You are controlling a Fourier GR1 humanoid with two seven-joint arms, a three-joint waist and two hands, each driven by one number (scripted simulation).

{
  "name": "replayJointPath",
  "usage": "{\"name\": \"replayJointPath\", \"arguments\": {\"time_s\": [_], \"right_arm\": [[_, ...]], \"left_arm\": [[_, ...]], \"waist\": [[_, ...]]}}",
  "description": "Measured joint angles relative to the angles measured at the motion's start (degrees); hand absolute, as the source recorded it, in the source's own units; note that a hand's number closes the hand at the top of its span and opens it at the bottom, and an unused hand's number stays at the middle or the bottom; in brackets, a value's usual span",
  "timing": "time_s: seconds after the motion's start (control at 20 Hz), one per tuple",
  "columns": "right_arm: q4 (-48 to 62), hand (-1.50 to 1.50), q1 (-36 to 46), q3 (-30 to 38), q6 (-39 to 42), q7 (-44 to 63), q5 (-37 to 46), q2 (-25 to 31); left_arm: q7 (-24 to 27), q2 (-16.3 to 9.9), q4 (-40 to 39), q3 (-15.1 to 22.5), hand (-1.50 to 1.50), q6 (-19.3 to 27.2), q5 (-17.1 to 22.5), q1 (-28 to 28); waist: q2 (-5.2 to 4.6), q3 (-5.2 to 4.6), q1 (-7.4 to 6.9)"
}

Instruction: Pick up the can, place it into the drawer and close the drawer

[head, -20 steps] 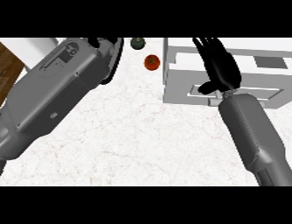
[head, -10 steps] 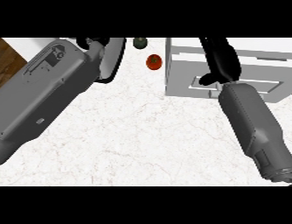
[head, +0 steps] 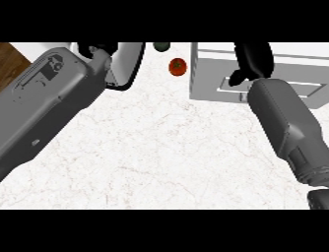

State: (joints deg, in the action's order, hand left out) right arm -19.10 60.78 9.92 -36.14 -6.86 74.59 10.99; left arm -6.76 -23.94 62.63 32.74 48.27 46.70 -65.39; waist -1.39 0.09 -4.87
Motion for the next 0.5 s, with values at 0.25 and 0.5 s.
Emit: {"name": "replayJointPath", "arguments": {"time_s": [0.25, 0.5], "right_arm": [[3.59, -1.50, 2.47, 0.72, -0.66, 0.58, 0.48, 1.46], [6.71, -1.50, 4.80, 1.21, 0.86, 0.38, 0.75, 3.08]], "left_arm": [[-0.28, -1.31, 2.48, -0.20, -1.50, -0.26, -0.65, 1.77], [-2.02, -2.31, 4.26, -0.22, -1.50, -0.32, -1.00, 1.57]], "waist": [[-0.37, 0.06, -0.74], [-0.92, 0.39, -1.06]]}}
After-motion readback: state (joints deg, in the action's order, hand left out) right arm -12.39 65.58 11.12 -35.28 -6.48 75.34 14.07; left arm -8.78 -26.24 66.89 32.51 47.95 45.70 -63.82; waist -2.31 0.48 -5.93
